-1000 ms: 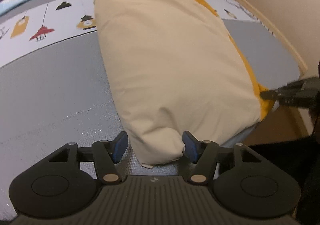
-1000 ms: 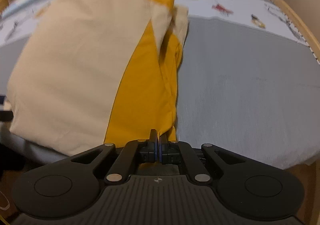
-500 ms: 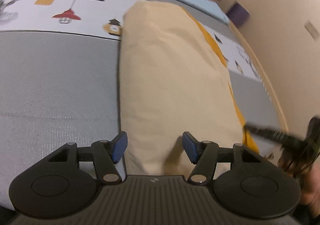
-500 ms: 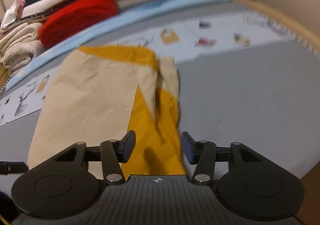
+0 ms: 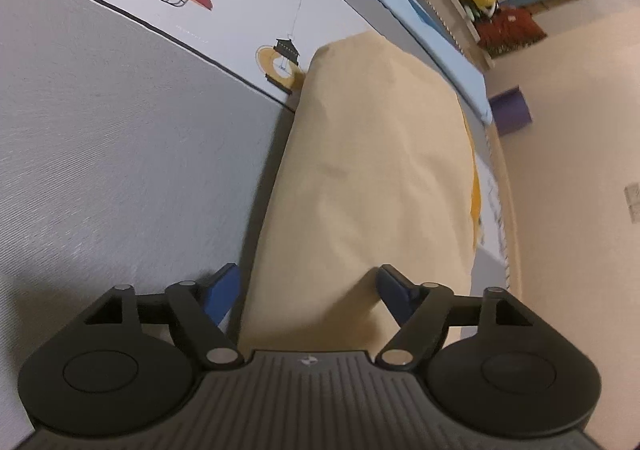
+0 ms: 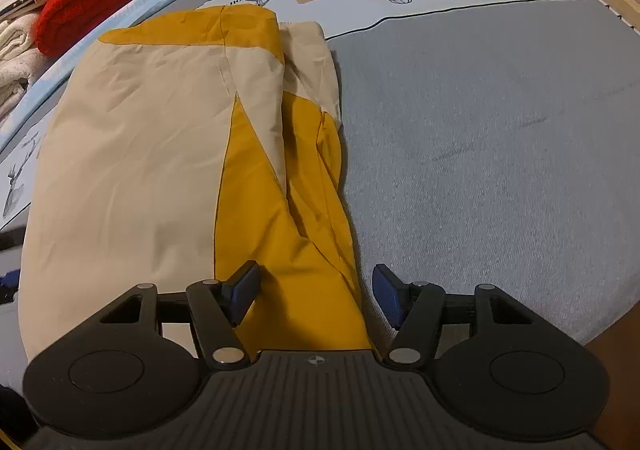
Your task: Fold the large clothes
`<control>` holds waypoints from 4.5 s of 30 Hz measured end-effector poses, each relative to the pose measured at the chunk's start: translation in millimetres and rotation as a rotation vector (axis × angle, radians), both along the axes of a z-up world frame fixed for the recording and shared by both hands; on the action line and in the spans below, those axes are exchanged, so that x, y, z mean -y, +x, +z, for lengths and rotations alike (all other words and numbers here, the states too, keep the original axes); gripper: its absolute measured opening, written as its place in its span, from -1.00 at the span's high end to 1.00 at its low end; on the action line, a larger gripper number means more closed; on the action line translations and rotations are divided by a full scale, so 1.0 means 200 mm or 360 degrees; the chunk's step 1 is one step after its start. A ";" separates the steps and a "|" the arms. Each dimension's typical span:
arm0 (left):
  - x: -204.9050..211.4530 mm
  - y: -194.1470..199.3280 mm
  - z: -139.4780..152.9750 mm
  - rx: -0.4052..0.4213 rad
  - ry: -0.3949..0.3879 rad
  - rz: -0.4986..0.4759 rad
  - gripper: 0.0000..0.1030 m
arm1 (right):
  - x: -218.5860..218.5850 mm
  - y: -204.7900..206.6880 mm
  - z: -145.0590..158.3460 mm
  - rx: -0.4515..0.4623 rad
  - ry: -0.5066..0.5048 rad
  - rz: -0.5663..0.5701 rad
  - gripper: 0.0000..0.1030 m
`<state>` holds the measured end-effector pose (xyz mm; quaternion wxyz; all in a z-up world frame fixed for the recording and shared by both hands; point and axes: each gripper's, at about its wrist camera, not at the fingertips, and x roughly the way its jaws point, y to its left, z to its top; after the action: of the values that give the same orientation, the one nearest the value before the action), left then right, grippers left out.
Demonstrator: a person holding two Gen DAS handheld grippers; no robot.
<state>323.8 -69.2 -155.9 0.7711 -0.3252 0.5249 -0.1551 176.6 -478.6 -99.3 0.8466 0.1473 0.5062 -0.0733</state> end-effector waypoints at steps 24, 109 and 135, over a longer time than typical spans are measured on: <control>0.10 0.32 0.02 0.0247 -0.0058 -0.0063 0.26 | -0.20 0.17 -0.01 0.0011 -0.0004 0.0048 0.87; -0.21 -1.34 0.65 0.0758 0.1133 0.0033 -0.99 | -1.44 -0.90 0.50 0.0885 -0.0475 0.0486 -0.98; -0.20 -1.33 0.65 0.0753 0.1124 0.0041 -0.99 | -1.45 -0.89 0.48 0.0858 -0.0485 0.0508 -0.98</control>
<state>57.8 -28.8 -26.5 0.9363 -0.0030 0.3502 -0.0263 -1.6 -188.8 -2.9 0.9629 -0.0476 0.2644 0.0268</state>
